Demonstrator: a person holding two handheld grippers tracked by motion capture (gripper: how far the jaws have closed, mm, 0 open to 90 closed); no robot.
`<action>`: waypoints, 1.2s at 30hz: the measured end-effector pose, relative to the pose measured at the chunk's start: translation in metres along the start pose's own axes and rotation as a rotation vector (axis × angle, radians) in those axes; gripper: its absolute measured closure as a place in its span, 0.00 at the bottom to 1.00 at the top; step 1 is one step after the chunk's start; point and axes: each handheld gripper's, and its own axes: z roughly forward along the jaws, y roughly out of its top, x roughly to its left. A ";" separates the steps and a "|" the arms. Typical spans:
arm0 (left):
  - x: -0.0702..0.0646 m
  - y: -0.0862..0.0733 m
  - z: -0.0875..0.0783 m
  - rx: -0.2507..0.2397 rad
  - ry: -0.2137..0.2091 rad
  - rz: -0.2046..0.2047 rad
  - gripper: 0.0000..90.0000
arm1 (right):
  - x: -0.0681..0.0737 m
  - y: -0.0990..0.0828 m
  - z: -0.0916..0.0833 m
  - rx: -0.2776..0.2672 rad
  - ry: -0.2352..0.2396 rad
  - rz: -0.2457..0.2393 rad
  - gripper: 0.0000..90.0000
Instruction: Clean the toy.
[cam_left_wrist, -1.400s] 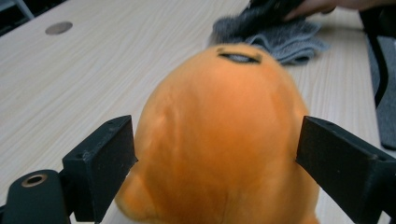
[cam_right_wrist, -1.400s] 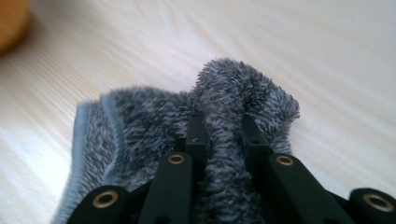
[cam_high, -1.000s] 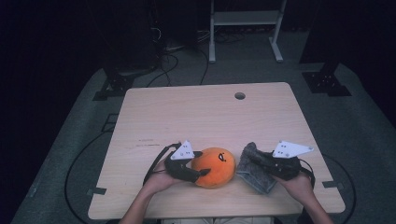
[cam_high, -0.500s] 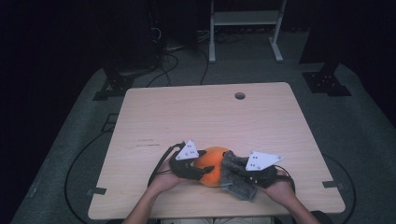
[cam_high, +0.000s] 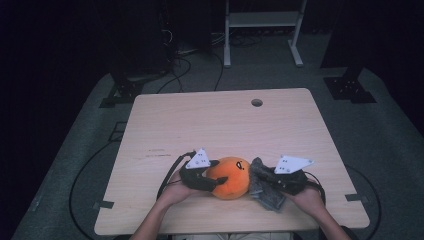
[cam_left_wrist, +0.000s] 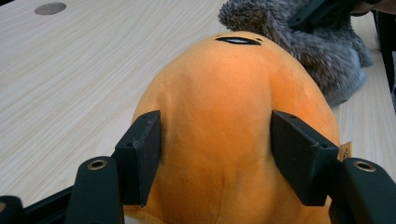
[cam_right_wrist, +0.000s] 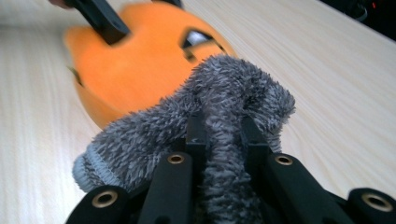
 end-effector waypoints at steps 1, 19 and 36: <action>0.000 0.000 0.000 0.000 0.001 0.001 0.39 | 0.003 0.002 0.001 -0.016 0.017 -0.003 0.86; -0.002 0.001 0.002 0.003 -0.005 0.013 0.39 | -0.002 0.009 0.006 -0.069 0.094 0.040 0.86; 0.001 0.000 0.002 -0.003 -0.022 0.013 0.40 | -0.015 0.011 0.009 -0.070 0.086 0.084 0.86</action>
